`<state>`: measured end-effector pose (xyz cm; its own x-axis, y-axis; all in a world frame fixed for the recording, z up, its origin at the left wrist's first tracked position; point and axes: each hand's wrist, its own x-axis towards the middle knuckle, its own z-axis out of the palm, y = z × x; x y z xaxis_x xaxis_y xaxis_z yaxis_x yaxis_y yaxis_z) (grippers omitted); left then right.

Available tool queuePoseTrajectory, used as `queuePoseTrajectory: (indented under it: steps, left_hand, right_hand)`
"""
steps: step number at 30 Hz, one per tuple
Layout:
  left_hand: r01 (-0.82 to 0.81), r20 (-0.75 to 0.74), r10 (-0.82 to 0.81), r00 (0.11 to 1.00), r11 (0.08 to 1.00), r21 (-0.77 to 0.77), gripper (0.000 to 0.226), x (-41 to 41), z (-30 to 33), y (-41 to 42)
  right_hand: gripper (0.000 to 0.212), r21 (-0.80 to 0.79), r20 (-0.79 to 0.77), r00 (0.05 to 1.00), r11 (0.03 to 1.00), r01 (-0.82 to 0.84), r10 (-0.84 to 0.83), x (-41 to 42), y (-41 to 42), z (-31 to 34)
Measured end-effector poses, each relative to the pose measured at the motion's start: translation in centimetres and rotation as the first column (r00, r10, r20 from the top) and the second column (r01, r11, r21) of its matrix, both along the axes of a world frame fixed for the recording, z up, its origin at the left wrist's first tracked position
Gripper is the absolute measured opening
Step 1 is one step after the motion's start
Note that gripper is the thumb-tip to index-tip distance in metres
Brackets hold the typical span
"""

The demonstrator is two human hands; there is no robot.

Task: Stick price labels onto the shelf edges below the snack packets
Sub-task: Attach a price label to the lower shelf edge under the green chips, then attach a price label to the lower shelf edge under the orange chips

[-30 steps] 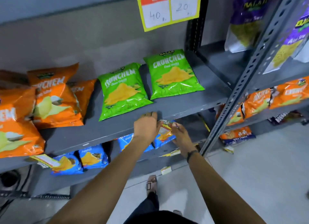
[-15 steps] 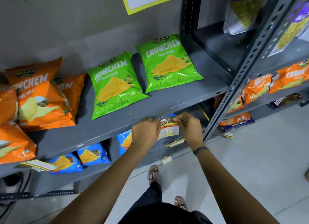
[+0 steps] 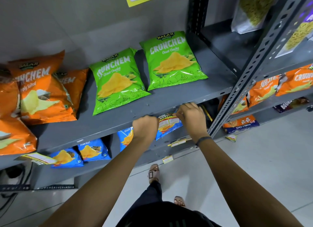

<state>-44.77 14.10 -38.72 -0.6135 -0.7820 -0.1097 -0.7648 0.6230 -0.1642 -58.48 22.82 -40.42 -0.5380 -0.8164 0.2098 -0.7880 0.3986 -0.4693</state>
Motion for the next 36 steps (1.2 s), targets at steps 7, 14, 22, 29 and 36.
queuePoseTrajectory:
  steps: [7,14,22,29,36]
  left_hand:
    - [-0.007,-0.038,0.006,0.999,0.999,-0.034,0.018,0.1,1.2,-0.5]
    - [-0.023,-0.116,0.019,0.993,0.999,-0.036,0.039,-1.5,1.8,-1.0]
    - [-0.022,-0.167,0.021,0.986,1.0,-0.007,0.041,-0.5,1.6,-0.8]
    - [-0.236,-0.272,0.253,0.928,0.967,0.094,0.042,13.3,-0.1,-2.8]
    - [-0.604,-0.258,0.741,0.62,0.661,0.446,0.029,33.0,-3.1,-7.1]
  right_hand:
    - [0.022,-0.117,0.039,0.999,0.993,-0.015,0.02,-0.1,0.2,0.6]
    - [0.028,-0.108,0.106,0.994,0.994,0.011,0.0,-0.6,-0.5,0.8]
    - [0.029,-0.177,0.257,0.946,0.953,0.245,-0.195,2.3,-0.6,0.7]
    - [0.029,-0.233,0.487,0.856,0.919,0.318,-0.172,12.0,-3.7,0.1]
    - [0.026,-0.178,0.617,0.786,0.978,0.107,0.026,27.7,-9.8,-0.7]
